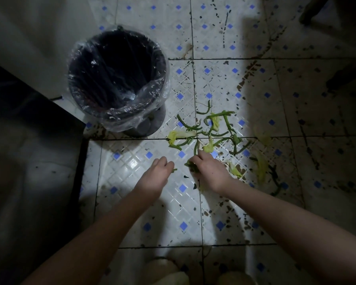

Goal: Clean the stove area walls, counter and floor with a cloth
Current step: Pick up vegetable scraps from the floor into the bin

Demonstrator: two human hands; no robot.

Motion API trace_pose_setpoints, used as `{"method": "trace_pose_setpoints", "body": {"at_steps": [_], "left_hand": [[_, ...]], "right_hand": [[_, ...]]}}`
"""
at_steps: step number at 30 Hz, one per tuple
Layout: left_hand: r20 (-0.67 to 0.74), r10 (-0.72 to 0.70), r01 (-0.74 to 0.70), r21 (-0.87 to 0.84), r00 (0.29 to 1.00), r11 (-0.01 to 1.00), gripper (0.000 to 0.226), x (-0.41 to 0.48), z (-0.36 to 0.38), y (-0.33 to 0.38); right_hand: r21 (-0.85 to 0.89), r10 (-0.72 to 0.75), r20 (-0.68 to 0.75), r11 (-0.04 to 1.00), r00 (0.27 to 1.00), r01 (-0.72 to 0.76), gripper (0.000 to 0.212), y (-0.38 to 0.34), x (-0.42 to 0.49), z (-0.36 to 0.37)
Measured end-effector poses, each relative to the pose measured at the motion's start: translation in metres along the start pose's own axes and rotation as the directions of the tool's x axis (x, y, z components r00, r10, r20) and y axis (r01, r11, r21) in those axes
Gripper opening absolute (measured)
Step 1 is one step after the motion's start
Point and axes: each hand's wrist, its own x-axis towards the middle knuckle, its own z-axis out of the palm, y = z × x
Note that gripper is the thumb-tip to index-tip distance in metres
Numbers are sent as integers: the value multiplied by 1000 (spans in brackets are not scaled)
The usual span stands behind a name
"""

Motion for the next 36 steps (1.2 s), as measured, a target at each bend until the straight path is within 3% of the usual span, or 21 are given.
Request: {"method": "trace_pose_setpoints", "body": {"at_steps": [9,19,24,29,36], "left_hand": [[-3,-27,27,-13,1000,1000,29,-3,-10,0],[-97,58,-62,-34,994,997,28,-8,-30,14],[-147,86,-87,2,985,996,31,-6,-46,27],[-204,104,-102,18,973,995,26,5,-68,39],[-374,157,-172,-6,914,985,26,14,-124,57]], "right_hand": [[63,1,75,998,997,-5,42,-7,-6,2],[-39,-3,48,999,999,5,39,-1,-16,-7],[-1,43,-25,999,999,-43,39,4,-19,-23],[36,86,-158,996,984,-82,24,12,-15,-48],[75,131,-332,991,934,-112,26,28,-14,-110]]}}
